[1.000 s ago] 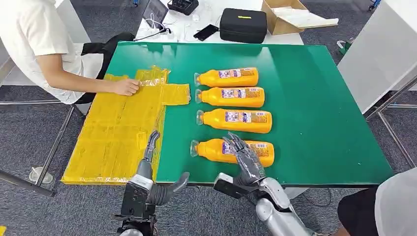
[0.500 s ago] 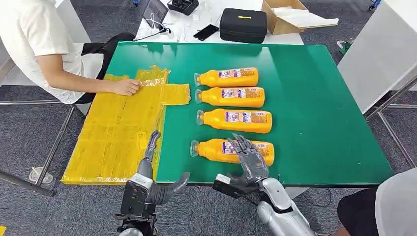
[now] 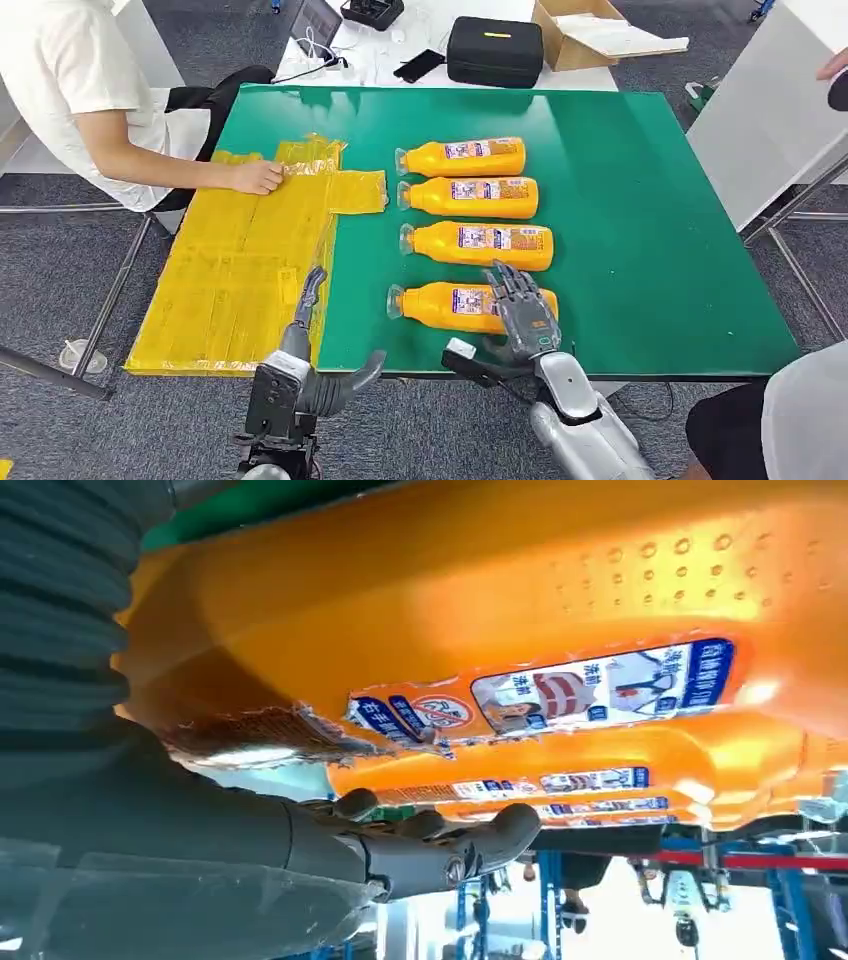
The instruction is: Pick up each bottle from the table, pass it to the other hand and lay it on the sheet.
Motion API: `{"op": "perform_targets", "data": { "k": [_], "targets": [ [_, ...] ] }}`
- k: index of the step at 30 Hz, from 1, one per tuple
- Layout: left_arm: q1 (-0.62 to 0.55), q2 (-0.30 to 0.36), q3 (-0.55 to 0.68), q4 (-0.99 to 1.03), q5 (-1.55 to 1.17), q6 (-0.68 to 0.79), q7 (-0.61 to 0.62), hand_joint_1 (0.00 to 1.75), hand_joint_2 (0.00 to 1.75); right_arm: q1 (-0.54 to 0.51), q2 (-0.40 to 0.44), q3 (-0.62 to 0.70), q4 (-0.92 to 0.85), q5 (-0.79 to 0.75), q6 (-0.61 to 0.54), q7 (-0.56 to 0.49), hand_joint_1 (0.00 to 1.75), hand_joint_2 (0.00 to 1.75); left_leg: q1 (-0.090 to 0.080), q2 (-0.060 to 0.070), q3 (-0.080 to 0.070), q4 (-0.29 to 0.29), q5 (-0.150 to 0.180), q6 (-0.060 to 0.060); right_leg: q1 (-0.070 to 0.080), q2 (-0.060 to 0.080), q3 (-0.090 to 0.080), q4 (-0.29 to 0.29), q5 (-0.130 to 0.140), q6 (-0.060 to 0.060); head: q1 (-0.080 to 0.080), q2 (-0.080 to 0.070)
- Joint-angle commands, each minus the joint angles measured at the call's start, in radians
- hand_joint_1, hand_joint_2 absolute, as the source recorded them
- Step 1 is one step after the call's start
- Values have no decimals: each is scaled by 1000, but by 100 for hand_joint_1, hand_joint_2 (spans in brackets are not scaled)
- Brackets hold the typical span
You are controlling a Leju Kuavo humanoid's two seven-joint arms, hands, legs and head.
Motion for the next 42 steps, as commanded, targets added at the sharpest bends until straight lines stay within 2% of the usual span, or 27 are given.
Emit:
{"op": "perform_targets", "data": {
  "k": [1, 7, 12, 15, 16, 17, 18, 21, 23, 27, 36, 38, 40, 42],
  "targets": [
    [-17, 9, -5, 53, -1, 3, 9, 0, 175, -48, 10, -56, 157, -59, 32, -18, 0, 175, 0, 1, 4, -1, -1, 0, 0, 0, 4, -1, -1, -1, 0, 0],
    [-22, 9, -2, 53, -1, 5, 10, 0, 175, -75, 28, -89, 277, -124, 44, -63, 0, 175, 0, 0, 4, -1, 0, 0, 1, -1, 5, -2, 0, -1, 0, 0],
    [-16, 6, 7, 46, 0, 28, 7, 0, 175, -79, 27, -98, 315, -113, 61, -27, 0, 175, 1, -1, 9, -2, -1, 1, 1, -3, 9, -3, -1, -2, 0, 0],
    [-20, 5, 8, 49, 1, 26, 12, 0, 175, -101, 19, -98, 369, -113, 134, -22, 2, 175, 0, -1, 10, -1, 0, 1, 1, -2, 9, -2, 0, -2, 0, 0],
    [-23, 3, 8, 50, 1, 25, 12, 0, 175, -104, 15, -100, 373, -120, 138, -33, 16, 175, 1, -1, 10, -1, 0, 1, 2, -2, 10, -3, 0, -2, 0, 0],
    [-24, 3, 8, 51, 0, 25, 12, 0, 175, -107, 17, -105, 379, -129, 146, -41, 141, 175, 0, -1, 10, -1, 0, 1, 1, -3, 9, -2, 0, -1, 0, 0],
    [-25, 2, 8, 52, 0, 24, 12, 0, 175, -110, 23, -116, 387, -148, 161, -51, 171, 175, 0, -1, 11, -1, -1, 0, 1, -2, 9, -2, 0, -1, 0, 0],
    [-26, 2, 8, 52, 0, 23, 12, 0, 175, -112, 27, -115, 388, -148, 163, -50, 171, 175, 1, -3, 15, 0, -4, 2, 1, -5, 5, -2, -4, -2, 0, 0],
    [-26, 2, 8, 53, -1, 22, 12, 0, 175, -112, 31, -122, 389, -165, 175, -59, 175, 175, 1, -1, 19, -1, -7, 4, 1, -2, 8, -3, -5, 0, 0, 0],
    [-33, 2, 5, 63, -2, 11, 12, 0, 175, -111, 38, -143, 403, -228, 221, -106, 175, 175, 1, -2, 21, -2, -6, 4, 2, -4, 11, -4, -6, -1, 1, 0],
    [-32, 3, 8, 60, -2, 5, 12, 0, 175, -111, 36, -154, 453, -253, 242, -91, 175, 175, 1, -2, 30, -3, -9, 3, 2, -4, 20, -6, -6, -1, 0, 0],
    [-32, 2, 9, 63, -1, 3, 12, 0, 175, -110, 44, -172, 463, -283, 250, -116, 175, 175, 1, -2, 31, -3, -10, 3, 2, -3, 21, -7, -7, -2, 0, 0],
    [-36, 1, 10, 70, 20, -12, -1, 0, 175, -100, 63, -238, 462, -407, 311, -241, 175, 175, 1, -3, 31, -3, -9, 3, 3, -4, 20, -8, -7, -2, 0, 0],
    [-30, -9, 28, 68, 90, -36, -12, 0, 175, -86, 70, -257, 444, -459, 312, -307, 175, 175, 1, -1, 35, -2, -11, 3, 2, -1, 24, -7, -8, -1, 1, 0]
  ]
}}
